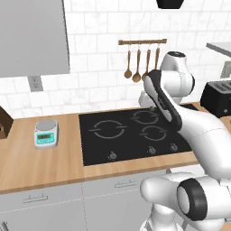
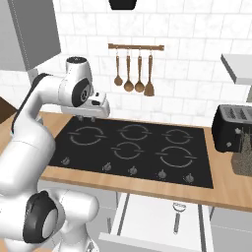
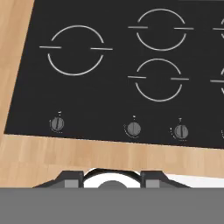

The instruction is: Pick the peeler from the drawer and place it on the counter.

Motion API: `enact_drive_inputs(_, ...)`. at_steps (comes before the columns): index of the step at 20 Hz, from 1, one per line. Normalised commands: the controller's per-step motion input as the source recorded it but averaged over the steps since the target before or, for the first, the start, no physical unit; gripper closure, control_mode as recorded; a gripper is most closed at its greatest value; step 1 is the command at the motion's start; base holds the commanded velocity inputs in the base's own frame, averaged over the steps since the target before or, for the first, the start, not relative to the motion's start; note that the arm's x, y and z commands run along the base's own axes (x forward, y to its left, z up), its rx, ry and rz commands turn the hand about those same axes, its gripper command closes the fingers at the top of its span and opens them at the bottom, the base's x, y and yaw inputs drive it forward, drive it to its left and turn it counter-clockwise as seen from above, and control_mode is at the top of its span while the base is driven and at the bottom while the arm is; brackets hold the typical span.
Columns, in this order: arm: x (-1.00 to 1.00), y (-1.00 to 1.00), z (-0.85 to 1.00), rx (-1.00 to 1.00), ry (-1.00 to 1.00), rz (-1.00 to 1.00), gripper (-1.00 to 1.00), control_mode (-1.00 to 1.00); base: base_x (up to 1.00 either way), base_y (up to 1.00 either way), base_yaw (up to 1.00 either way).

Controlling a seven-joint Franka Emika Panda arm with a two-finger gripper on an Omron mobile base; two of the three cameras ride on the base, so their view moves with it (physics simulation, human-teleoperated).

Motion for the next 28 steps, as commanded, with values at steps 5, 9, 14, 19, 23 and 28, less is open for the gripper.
enact_drive_inputs(5,-0.49,-0.21,-0.02,0.00,-0.03,0.00,-1.00,-1.00,0.00,0.00,0.00)
enact_drive_inputs(9,-0.90,-0.98,-0.07,0.02,-0.02,0.00,-1.00,-1.00,0.00,0.00,0.00)
enact_drive_inputs(14,-0.35,-1.00,-0.21,0.01,0.04,-0.06,-1.00,-1.00,0.00,0.00,0.00)
enact_drive_inputs(19,-0.17,-0.99,-0.47,0.00,0.03,-0.12,-1.00,-1.00,0.00,0.00,0.00)
enact_drive_inputs(23,-0.24,-0.97,-0.68,0.00,0.00,-0.14,-1.00,-1.00,0.00,0.00,0.00)
enact_drive_inputs(28,-0.24,-0.96,-0.66,-0.01,0.05,-0.15,-1.00,-1.00,0.00,0.00,0.00)
